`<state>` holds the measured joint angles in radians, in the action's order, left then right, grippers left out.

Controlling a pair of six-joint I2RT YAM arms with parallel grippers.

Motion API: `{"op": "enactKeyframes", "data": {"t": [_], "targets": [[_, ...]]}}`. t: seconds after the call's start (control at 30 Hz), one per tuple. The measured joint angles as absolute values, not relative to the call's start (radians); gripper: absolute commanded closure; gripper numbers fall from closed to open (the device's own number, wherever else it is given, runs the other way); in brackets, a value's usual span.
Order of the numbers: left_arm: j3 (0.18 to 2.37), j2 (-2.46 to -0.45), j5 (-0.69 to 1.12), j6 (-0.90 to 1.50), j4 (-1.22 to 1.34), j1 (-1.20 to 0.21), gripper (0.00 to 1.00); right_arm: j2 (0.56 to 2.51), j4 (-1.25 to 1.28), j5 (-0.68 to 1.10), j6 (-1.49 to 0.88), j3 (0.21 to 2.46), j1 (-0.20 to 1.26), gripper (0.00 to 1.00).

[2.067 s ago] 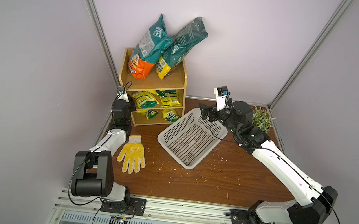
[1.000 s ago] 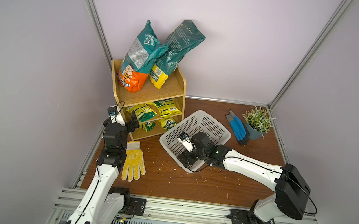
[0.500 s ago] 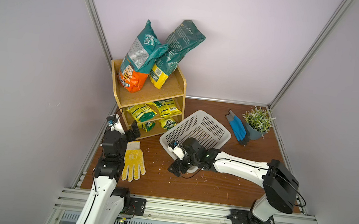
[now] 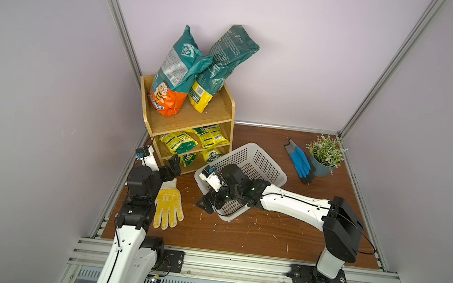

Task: Take down the fertilizer bag from the shelf
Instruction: Adjust the storage box at the center of the board, then pick up the fertilizer bag from the shelf.

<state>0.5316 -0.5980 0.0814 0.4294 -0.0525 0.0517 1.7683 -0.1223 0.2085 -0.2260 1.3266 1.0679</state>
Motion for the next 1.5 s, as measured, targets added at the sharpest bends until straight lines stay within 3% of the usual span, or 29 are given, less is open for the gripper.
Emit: {"op": "enactKeyframes", "data": {"t": [0.13, 0.27, 0.47, 0.67, 0.73, 0.9, 1.13, 1.4, 1.47, 1.5], "targets": [[0.550, -0.596, 0.146, 0.440, -0.048, 0.045, 0.00, 1.719, -0.124, 0.056, -0.173, 1.411, 1.046, 0.01], [0.551, -0.608, 0.209, 0.463, -0.014, 0.038, 0.00, 1.725, -0.131, 0.025, -0.133, 1.632, 0.972, 0.01], [0.567, -0.644, 0.235, 0.455, -0.004, 0.022, 0.00, 1.885, -0.206, -0.015, -0.082, 2.175, 0.852, 0.01], [0.601, -0.708, 0.194, 0.395, -0.027, -0.047, 0.00, 2.237, -0.289, -0.026, -0.099, 2.832, 0.769, 0.01], [0.601, -0.722, 0.159, 0.374, -0.027, -0.094, 0.00, 2.279, -0.274, -0.025, -0.137, 2.851, 0.742, 0.01], [0.601, -0.779, 0.049, 0.325, -0.017, -0.246, 0.00, 2.271, -0.101, -0.016, -0.233, 2.593, 0.688, 0.01], [0.581, -0.863, -0.021, 0.325, 0.060, -0.350, 0.00, 2.448, 0.054, 0.051, -0.327, 2.766, 0.676, 0.02], [0.565, -0.878, -0.051, 0.328, 0.097, -0.366, 0.00, 2.457, 0.216, 0.076, -0.407, 2.710, 0.680, 0.05], [0.553, -0.868, -0.057, 0.328, 0.101, -0.366, 0.00, 2.457, 0.245, 0.076, -0.419, 2.707, 0.682, 0.11], [0.547, -0.865, -0.059, 0.328, 0.101, -0.366, 0.00, 2.458, 0.260, 0.076, -0.427, 2.707, 0.683, 0.20]]}}
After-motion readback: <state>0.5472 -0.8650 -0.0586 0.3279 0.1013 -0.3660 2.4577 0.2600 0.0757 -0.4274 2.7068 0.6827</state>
